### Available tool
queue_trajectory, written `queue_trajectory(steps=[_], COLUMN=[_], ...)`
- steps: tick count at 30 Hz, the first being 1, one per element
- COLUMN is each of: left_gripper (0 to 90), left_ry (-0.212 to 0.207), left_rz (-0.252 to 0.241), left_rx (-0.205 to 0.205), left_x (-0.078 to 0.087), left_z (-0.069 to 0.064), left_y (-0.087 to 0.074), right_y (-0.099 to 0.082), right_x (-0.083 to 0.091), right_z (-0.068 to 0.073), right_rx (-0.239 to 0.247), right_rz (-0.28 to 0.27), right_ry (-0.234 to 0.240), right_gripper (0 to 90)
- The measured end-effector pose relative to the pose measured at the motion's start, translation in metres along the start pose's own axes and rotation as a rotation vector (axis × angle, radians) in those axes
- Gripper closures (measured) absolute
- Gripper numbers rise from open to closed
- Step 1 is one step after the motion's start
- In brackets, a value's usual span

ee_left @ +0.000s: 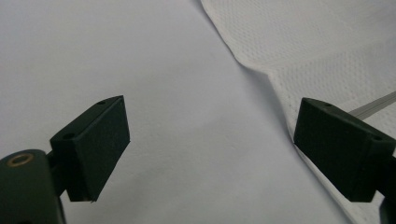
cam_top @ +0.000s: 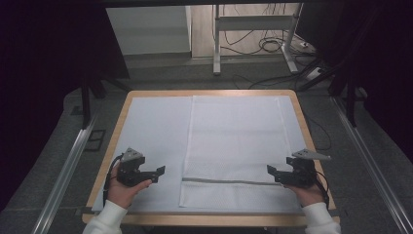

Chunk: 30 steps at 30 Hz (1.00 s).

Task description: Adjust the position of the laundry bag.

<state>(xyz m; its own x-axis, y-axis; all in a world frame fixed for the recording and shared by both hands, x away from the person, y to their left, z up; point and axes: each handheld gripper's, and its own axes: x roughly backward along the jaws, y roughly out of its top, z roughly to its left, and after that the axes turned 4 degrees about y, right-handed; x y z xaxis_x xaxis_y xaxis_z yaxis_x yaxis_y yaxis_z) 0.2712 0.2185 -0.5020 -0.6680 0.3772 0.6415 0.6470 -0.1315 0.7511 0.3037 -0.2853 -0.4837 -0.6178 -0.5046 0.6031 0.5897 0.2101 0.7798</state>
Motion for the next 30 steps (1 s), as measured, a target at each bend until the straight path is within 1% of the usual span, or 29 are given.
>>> queue_trajectory(steps=[5, 6, 8, 10, 11, 12, 16, 19, 22, 24, 25, 26, 27, 30], left_gripper=[12.6, 12.8, 13.2, 13.8, 13.8, 15.7, 17.0, 17.0, 17.2, 17.8, 17.8, 17.8, 17.8, 19.3], left_ry=[-0.021, -0.025, -0.027, -0.026, -0.03, -0.033, -0.027, -0.023, -0.022, -0.032, -0.04, -0.04, -0.047, -0.039], left_rz=[0.014, 0.021, 0.026, 0.03, 0.041, 0.052, 0.042, 0.041, 0.051, 0.067, 0.076, 0.076, 0.071, 0.061], left_rx=[0.002, 0.013, 0.016, 0.012, 0.01, 0.002, 0.006, 0.005, 0.0, -0.009, -0.017, -0.017, -0.025, -0.034], left_x=[0.001, 0.001, 0.001, 0.001, 0.001, 0.002, 0.007, 0.007, 0.005, 0.002, 0.0, 0.0, -0.001, 0.0], left_z=[0.0, -0.002, -0.003, -0.004, -0.005, -0.006, -0.005, -0.004, -0.004, -0.005, -0.008, -0.008, -0.011, -0.015], left_y=[0.001, 0.002, 0.003, 0.004, 0.004, 0.003, 0.006, 0.007, 0.009, 0.012, 0.016, 0.016, 0.02, 0.023], right_y=[-0.001, -0.001, 0.0, 0.0, 0.0, 0.001, 0.001, 0.001, -0.001, -0.004, -0.006, -0.006, -0.007, -0.008], right_x=[0.0, 0.0, 0.0, 0.0, 0.0, 0.0, 0.0, 0.001, 0.001, 0.002, 0.004, 0.004, 0.005, 0.007], right_z=[-0.001, -0.001, 0.0, 0.0, 0.0, 0.001, 0.002, 0.002, 0.0, -0.001, -0.002, -0.002, -0.002, -0.002], right_rx=[0.005, 0.006, 0.011, 0.015, 0.015, 0.018, 0.027, 0.029, 0.027, 0.031, 0.033, 0.033, 0.029, 0.033], right_rz=[0.005, 0.004, 0.004, 0.003, 0.003, 0.003, 0.006, 0.006, 0.01, 0.015, 0.019, 0.019, 0.018, 0.008], right_ry=[0.001, 0.005, 0.006, 0.006, 0.006, 0.002, 0.002, 0.001, 0.001, -0.005, -0.011, -0.011, -0.017, -0.027], right_gripper=[14.2, 14.4, 14.5, 14.7, 14.7, 14.8, 15.1, 15.2, 15.4, 15.8, 16.0, 16.0, 16.1, 16.4])
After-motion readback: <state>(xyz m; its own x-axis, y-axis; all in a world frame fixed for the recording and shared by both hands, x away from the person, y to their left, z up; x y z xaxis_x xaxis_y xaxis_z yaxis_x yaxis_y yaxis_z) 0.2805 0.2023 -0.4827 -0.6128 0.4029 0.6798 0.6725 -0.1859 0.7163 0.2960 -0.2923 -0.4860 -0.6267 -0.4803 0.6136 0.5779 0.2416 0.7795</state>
